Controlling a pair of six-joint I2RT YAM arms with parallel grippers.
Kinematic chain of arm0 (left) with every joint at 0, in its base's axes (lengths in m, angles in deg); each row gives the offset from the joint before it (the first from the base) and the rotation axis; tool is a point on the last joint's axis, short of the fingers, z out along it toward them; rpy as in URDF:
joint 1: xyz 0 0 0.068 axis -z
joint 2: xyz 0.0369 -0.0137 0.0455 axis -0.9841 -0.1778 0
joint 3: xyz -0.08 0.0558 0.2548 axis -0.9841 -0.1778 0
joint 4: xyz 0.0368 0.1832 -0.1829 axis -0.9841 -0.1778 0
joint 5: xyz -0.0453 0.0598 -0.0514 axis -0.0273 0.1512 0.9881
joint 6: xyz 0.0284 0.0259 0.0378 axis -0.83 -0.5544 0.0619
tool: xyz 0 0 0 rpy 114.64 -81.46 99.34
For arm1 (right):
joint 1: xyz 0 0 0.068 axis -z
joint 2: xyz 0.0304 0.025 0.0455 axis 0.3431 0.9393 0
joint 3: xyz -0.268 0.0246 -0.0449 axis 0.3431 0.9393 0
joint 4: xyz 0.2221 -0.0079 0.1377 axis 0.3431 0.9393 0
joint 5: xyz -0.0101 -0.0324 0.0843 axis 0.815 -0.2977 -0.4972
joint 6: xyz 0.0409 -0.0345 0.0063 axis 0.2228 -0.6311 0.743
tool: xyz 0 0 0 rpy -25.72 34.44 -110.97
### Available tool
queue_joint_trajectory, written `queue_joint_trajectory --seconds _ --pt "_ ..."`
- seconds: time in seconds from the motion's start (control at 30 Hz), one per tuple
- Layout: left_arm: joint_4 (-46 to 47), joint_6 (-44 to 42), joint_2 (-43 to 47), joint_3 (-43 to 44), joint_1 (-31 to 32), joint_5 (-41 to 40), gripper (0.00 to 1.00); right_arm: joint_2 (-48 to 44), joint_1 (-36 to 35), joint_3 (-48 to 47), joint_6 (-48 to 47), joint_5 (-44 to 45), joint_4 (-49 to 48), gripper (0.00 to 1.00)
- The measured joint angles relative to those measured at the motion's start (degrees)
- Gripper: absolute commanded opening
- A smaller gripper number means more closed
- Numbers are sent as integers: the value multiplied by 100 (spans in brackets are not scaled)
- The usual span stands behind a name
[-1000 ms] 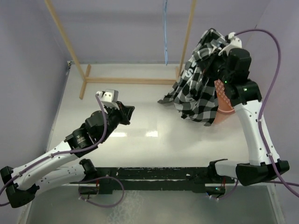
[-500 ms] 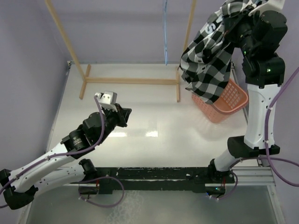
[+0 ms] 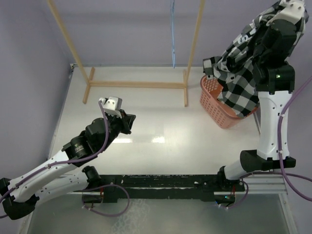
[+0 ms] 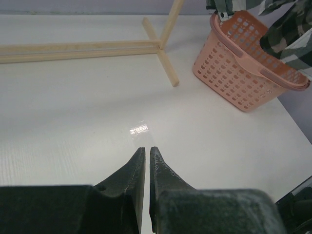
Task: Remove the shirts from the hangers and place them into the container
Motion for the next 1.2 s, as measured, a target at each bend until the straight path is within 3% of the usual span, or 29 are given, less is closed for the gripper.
queue_joint_trajectory --seconds 0.17,0.8,1.2 --pt "-22 -7 -4 0 0 15 11 -269 103 962 -177 258 -55 0" --pt "111 103 -407 -2 0 380 11 -785 153 -603 -678 522 -374 0" --pt "72 146 -247 -11 0 433 11 -501 179 -70 -505 149 -337 0"
